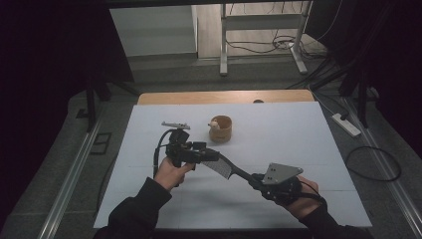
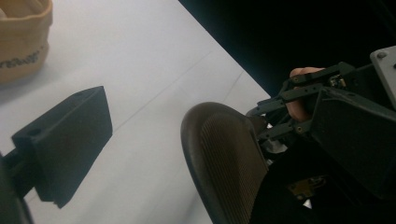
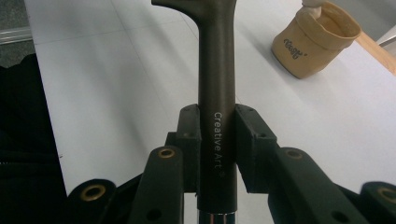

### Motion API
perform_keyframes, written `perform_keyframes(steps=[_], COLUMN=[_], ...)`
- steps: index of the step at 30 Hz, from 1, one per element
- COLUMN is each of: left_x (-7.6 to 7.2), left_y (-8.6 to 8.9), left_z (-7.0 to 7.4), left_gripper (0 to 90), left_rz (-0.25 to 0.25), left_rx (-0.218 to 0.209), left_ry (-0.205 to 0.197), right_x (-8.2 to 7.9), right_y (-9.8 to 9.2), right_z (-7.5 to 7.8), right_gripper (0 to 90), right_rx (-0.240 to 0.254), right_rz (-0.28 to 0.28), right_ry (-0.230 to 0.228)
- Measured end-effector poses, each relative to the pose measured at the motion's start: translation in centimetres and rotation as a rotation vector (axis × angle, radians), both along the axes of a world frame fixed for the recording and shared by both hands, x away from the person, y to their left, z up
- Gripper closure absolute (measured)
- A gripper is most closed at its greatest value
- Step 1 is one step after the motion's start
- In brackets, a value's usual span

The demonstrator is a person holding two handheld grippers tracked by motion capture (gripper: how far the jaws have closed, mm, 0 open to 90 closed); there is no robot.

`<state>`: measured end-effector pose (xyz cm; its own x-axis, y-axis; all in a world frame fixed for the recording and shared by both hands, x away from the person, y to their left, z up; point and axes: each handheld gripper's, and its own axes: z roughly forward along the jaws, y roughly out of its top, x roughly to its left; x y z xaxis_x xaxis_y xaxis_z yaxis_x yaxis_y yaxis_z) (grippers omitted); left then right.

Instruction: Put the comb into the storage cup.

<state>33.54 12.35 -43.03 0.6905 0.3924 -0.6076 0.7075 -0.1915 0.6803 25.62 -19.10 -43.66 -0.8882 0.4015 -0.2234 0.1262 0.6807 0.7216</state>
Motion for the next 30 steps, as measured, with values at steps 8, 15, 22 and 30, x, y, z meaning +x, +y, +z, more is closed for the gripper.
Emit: perform_keyframes(steps=[8,15,22,30], left_x=[-0.2,0.1,0.4,0.5], left_y=[0.0,0.6,0.9,1.0], left_z=[0.1,-0.2,-0.7,-1.6], left_gripper=[24.0,56.9,74.7,83.3], left_rz=[-0.015,-0.006,-0.005,-0.03], left_rx=[-0.018,-0.068,-0.101,-0.196], left_ry=[0.027,0.097,0.162,0.234], right_x=[0.0,0.0,-0.1,-0.1], right_y=[0.0,0.1,0.1,0.4], right_z=[-0.1,-0.1,-0.1,-0.7], right_gripper=[72.2,72.2,72.2,71.9], right_rx=[-0.002,-0.003,-0.004,-0.05], right_rz=[0.0,0.003,0.011,0.007], right_ry=[-0.005,-0.013,-0.022,-0.06])
